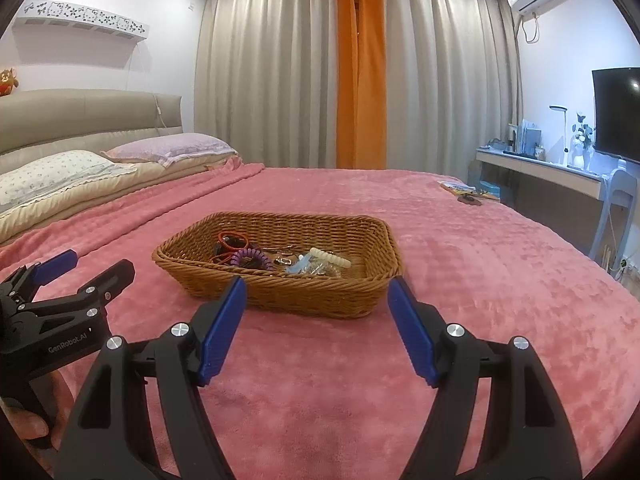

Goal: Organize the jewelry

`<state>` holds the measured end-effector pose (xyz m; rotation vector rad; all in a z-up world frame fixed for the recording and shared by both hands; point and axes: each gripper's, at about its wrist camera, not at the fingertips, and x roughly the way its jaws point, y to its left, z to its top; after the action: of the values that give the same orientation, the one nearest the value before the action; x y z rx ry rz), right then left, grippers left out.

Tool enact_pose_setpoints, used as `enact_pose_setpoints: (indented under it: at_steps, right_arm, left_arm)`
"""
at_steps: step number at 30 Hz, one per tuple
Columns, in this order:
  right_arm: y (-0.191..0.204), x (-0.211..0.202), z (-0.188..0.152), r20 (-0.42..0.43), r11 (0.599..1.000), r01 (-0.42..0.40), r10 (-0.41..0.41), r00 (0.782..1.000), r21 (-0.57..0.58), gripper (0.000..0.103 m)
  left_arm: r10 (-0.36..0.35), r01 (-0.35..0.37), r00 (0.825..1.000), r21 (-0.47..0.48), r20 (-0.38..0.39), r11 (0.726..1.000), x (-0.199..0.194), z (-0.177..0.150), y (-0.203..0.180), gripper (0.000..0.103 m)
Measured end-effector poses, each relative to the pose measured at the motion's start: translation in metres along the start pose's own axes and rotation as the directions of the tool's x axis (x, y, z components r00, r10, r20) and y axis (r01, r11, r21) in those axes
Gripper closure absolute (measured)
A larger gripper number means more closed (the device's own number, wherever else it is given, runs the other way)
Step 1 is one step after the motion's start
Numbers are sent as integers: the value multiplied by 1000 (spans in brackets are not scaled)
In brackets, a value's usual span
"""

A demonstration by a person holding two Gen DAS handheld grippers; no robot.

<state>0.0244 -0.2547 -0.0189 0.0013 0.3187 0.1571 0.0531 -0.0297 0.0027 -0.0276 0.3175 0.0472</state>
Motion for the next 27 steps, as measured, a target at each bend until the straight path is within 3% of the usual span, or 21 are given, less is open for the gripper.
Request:
enact_pose_setpoints:
  at_steps: [27]
  right_arm:
    - [2, 1, -1, -14, 1000, -13, 13, 1000, -6, 28]
  left_arm:
    - [14, -14, 1000, 19, 20, 1000, -5, 5, -3, 8]
